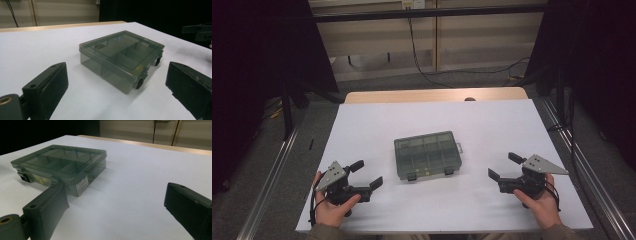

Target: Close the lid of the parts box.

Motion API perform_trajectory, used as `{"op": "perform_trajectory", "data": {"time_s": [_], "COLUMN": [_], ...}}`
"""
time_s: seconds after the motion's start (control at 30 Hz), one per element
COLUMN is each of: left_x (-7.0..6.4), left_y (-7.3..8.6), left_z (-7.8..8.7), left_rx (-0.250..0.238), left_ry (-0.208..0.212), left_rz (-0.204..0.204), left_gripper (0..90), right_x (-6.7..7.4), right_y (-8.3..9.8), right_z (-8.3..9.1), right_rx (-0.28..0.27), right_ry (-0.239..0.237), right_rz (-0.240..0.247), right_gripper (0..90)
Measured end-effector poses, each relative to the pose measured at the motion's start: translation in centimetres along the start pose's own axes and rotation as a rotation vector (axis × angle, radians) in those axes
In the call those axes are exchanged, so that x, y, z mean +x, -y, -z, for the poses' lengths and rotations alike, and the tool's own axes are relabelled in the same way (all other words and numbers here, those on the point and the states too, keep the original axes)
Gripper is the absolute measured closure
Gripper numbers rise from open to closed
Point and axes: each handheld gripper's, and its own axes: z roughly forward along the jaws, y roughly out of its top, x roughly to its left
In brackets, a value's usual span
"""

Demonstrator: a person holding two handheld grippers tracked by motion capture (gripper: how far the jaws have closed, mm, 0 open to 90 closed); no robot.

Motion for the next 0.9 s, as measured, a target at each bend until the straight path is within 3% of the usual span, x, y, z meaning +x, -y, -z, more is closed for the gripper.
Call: {"op": "perform_trajectory", "data": {"time_s": [0.9], "left_x": [0.2], "left_y": [0.4], "left_z": [0.7], "left_rx": [0.006], "left_ry": [-0.009], "left_rz": [-0.003], "left_gripper": [4.2], "right_x": [-0.7], "right_y": [0.7], "right_z": [1.1], "right_rx": [0.002], "right_ry": [0.011], "right_rz": [-0.009], "right_gripper": [4.6]}}
